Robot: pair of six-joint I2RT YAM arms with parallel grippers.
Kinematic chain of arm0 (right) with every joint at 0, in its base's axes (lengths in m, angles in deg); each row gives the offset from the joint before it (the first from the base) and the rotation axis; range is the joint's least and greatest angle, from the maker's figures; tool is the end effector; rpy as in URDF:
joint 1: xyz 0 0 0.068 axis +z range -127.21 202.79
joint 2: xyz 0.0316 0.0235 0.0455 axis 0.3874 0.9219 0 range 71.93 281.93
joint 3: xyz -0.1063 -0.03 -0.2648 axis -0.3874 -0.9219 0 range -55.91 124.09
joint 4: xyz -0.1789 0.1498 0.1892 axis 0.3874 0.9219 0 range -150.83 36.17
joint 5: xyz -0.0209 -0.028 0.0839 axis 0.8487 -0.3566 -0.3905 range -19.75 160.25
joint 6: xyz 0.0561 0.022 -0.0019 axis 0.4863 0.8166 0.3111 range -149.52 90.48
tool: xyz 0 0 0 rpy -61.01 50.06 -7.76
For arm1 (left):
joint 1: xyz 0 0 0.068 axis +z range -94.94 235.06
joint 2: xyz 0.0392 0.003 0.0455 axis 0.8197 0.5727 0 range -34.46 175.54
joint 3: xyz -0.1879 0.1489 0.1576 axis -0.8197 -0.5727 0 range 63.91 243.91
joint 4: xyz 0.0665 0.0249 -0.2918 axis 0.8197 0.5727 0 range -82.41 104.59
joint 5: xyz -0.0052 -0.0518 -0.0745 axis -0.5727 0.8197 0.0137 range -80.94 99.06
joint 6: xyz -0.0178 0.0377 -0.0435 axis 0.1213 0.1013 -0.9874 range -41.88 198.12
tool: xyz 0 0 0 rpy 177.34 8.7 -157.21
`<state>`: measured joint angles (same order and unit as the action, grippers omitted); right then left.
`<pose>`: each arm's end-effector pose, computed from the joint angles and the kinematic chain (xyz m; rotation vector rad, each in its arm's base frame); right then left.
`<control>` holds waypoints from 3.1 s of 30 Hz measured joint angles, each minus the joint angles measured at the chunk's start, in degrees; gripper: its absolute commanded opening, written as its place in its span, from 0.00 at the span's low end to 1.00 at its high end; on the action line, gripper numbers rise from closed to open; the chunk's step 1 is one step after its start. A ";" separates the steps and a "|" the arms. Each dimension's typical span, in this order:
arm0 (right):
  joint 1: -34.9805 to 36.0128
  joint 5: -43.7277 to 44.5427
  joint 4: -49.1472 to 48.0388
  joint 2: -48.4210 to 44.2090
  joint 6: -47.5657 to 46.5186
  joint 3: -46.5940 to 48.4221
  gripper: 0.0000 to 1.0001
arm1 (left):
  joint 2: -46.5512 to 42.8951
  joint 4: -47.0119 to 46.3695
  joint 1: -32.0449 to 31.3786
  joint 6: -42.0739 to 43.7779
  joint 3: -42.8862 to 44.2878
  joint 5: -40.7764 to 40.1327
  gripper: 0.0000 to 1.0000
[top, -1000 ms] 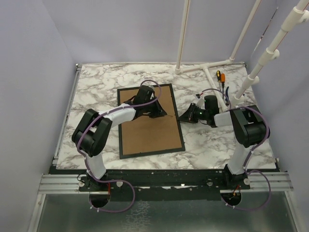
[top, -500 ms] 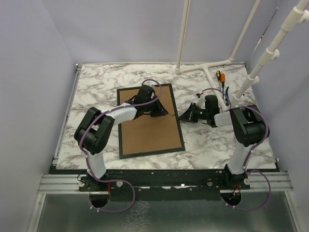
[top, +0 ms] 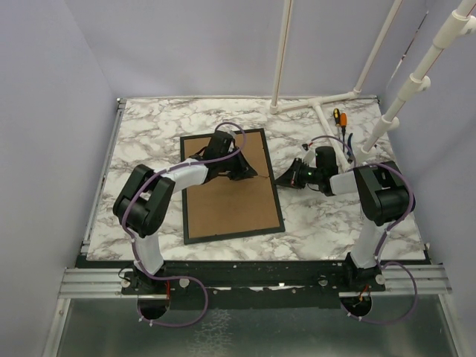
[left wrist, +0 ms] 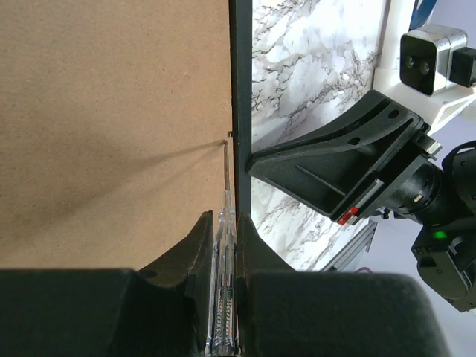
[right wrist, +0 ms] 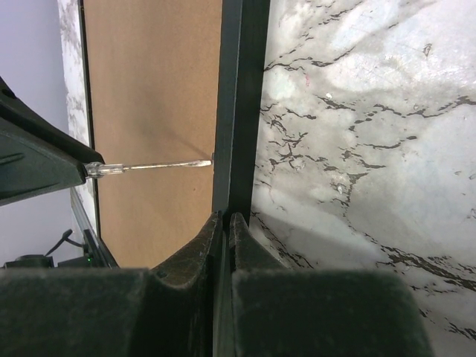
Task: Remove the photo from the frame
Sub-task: Release the photo frame item from the photo frame.
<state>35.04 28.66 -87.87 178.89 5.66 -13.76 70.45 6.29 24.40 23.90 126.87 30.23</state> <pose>0.3477 0.1057 0.0807 0.0374 2.3262 1.2461 0.3635 -0.2343 0.1607 -0.3014 2.5013 -1.1242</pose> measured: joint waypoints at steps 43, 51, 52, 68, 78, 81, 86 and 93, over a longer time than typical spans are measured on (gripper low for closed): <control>0.00 -0.11 0.09 0.42 -0.02 0.68 0.07 | 0.50 -2.45 1.79 -2.08 -1.05 1.62 0.00; 0.00 -0.11 0.09 0.42 -0.02 0.68 0.07 | 0.33 -2.43 2.03 -2.08 -1.27 2.21 0.00; 0.00 -0.11 0.09 0.42 -0.02 0.68 0.06 | 0.33 -2.43 2.03 -2.08 -1.27 2.25 0.00; 0.00 -0.11 0.11 0.42 -0.04 0.76 0.06 | 0.50 -2.12 2.03 -2.12 -1.27 3.93 0.00; 0.00 -0.11 0.11 0.42 -0.04 0.76 0.06 | 1.09 -3.37 2.03 -3.15 -1.27 4.00 0.00; 0.00 -0.11 0.11 0.42 -0.04 0.76 0.06 | 1.20 -3.67 2.03 -3.58 -1.27 4.00 0.00; 0.00 -0.11 0.11 0.42 -0.04 0.76 0.05 | 1.51 -4.24 2.03 -3.96 -1.27 4.22 0.00; 0.00 -0.13 0.11 0.44 -0.04 0.83 0.05 | 1.81 -4.81 1.92 -4.59 -1.27 4.72 0.00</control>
<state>35.04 28.53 -87.77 179.33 5.62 -12.93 72.26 1.48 26.33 19.31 125.61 34.95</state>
